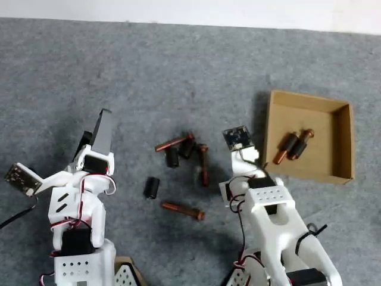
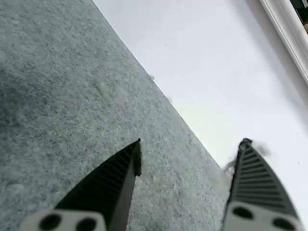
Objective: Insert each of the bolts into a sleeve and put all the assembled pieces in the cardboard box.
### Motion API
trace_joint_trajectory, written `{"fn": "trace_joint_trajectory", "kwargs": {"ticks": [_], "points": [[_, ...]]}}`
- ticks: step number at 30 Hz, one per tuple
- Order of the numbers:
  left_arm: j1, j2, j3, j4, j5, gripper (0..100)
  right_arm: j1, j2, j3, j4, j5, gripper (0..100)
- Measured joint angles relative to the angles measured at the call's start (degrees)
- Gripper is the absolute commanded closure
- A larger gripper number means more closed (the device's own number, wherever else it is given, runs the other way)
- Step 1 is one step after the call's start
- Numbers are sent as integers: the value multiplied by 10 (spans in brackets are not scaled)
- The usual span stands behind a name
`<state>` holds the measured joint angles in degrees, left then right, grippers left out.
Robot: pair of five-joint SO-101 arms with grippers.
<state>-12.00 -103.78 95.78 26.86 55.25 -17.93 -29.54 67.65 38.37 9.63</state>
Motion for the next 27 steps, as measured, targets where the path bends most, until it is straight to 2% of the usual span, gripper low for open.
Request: {"fn": "trace_joint_trajectory", "kwargs": {"ticks": [2,6,10,15,27], "points": [[7,0,0,0,0,706,-32,0,-23,7,0,838],[16,0,0,0,0,706,-90,8,-82,33,-4,836],[15,0,0,0,0,706,-113,36,-143,39,-39,836],[-39,0,0,-13,4,706,-141,140,-242,39,-54,836],[-43,0,0,-24,2,706,-161,433,-508,39,-235,836]]}}
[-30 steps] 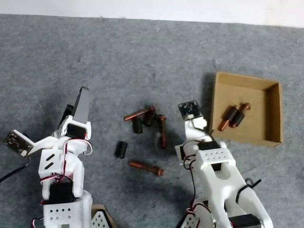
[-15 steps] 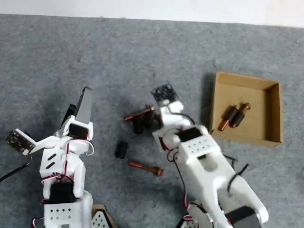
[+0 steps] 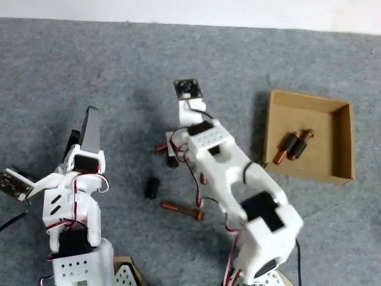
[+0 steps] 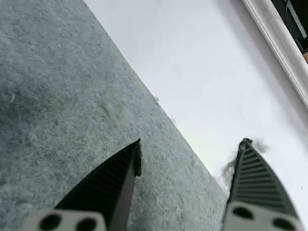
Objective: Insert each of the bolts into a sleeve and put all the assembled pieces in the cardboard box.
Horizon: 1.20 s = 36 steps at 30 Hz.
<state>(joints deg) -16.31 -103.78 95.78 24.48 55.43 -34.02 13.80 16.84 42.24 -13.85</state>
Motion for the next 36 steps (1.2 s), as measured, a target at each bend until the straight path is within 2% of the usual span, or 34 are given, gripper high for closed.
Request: {"fn": "trace_joint_trajectory", "kwargs": {"ticks": [9,19,30,32,35,36], "points": [[0,0,0,0,0,706,2,63,-42,0,-22,836],[0,0,0,0,0,706,7,70,-60,76,-22,836],[0,0,0,0,0,706,7,74,-61,102,5,837],[0,0,0,0,0,706,8,74,-61,105,5,864],[0,0,0,0,0,706,11,74,-61,105,5,993],[0,0,0,0,0,706,13,74,-61,106,5,997]]}}
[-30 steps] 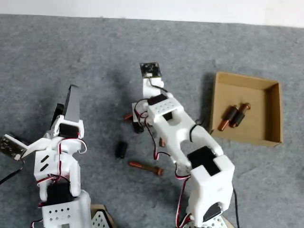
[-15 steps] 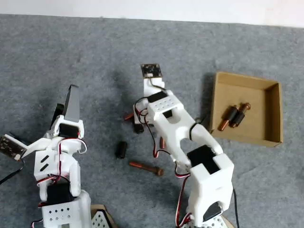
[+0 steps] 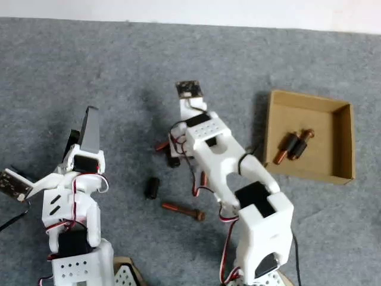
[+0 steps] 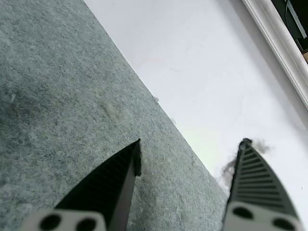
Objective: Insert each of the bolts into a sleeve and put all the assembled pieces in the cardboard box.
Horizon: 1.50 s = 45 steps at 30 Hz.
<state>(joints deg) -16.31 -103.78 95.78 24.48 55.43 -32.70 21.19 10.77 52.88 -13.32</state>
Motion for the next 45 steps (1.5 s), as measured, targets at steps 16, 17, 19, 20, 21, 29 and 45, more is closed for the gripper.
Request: {"fn": "trace_joint_trajectory", "kwargs": {"ticks": [16,17,19,20,21,29,45], "points": [[0,0,0,0,0,706,11,-104,70,14,56,994],[0,0,0,0,0,706,15,-121,92,0,57,994],[0,0,0,0,0,706,21,-160,138,-30,76,994],[0,0,0,0,0,706,23,-181,161,-45,86,994],[0,0,0,0,0,706,25,-202,184,-60,95,994],[0,0,0,0,0,706,26,-402,380,-196,142,994],[21,0,0,0,0,706,108,-731,704,-440,203,994]]}}
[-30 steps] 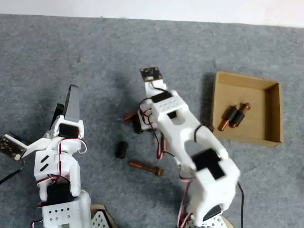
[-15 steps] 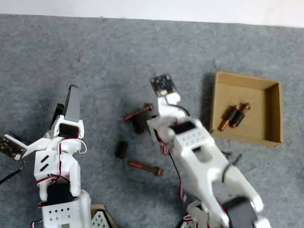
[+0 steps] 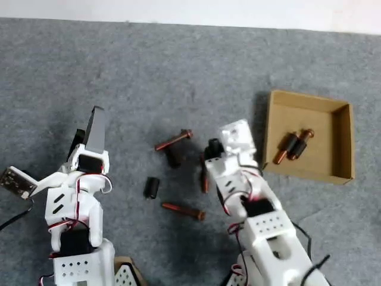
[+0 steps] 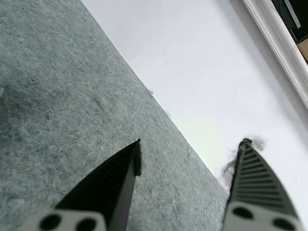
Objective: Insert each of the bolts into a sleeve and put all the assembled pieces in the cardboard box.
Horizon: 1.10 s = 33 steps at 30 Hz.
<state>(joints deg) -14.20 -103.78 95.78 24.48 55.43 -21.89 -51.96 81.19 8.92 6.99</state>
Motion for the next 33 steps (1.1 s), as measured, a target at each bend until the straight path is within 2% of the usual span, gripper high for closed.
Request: {"fn": "trace_joint_trajectory", "kwargs": {"ticks": [10,15,18,22,26,30,33], "points": [[61,0,3,0,-46,706,11,-175,135,-46,0,994],[81,0,3,0,-47,706,11,-290,149,-46,0,994],[103,0,3,0,-73,706,15,-365,149,-32,0,994],[159,0,3,9,-84,706,48,-452,149,43,0,994],[251,0,3,70,-131,706,84,-512,149,119,0,994],[364,0,3,109,-185,706,96,-517,149,133,0,994],[389,0,3,113,-210,706,94,-517,149,133,0,994]]}}
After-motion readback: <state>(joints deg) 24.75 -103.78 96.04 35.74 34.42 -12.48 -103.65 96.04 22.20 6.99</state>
